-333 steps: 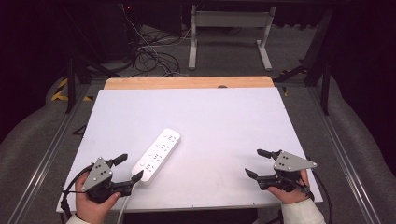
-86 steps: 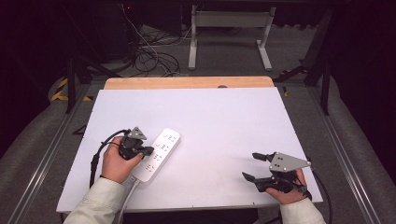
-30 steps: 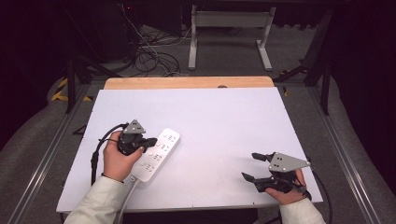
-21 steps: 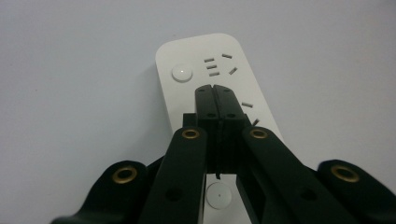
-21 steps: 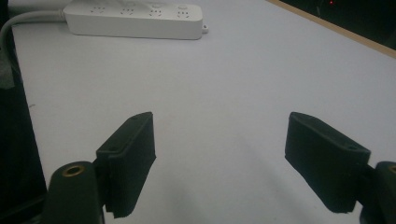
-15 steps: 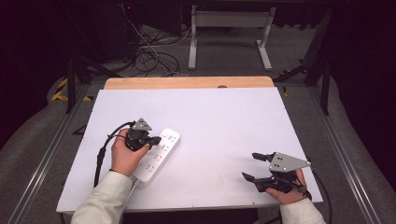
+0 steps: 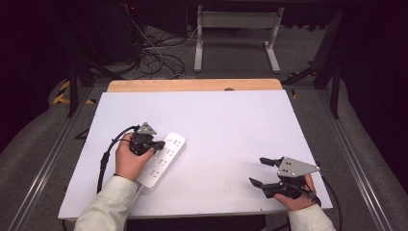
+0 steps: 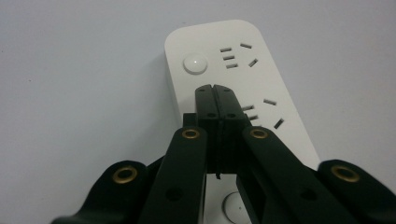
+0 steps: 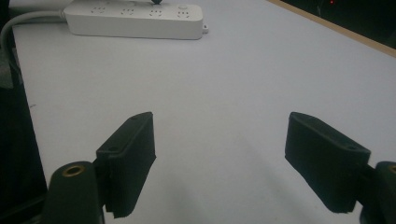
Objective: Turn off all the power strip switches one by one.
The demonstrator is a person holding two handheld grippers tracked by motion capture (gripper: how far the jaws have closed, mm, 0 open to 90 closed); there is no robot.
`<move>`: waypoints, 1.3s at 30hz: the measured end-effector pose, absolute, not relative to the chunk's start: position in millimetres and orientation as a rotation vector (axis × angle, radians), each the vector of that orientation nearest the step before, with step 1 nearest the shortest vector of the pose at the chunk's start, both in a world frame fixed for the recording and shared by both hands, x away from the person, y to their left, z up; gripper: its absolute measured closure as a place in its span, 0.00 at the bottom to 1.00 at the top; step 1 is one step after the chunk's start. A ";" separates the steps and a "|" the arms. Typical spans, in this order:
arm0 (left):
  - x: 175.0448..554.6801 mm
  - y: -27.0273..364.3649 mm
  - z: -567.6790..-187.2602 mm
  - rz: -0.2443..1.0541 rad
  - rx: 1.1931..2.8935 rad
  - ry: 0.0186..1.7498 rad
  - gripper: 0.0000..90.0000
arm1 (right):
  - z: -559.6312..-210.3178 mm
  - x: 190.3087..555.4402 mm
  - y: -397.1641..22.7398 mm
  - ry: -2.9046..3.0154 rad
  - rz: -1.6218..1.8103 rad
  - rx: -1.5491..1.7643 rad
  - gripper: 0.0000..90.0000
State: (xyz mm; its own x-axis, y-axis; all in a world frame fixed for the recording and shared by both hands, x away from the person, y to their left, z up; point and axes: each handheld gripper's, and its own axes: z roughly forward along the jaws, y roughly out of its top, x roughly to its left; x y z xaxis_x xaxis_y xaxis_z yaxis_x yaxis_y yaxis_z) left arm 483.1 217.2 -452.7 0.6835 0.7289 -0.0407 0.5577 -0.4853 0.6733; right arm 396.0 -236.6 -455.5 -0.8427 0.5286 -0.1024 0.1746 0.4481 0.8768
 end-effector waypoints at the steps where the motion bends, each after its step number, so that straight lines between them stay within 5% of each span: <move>1: 483.1 217.1 -452.8 0.329 2.220 0.982 1.00 | -455.5 396.0 -236.6 2.343 1.356 0.597 0.27; 39: 480.3 212.0 -454.6 0.374 2.256 0.978 1.00 | -455.9 395.3 -235.3 2.347 1.347 0.590 0.27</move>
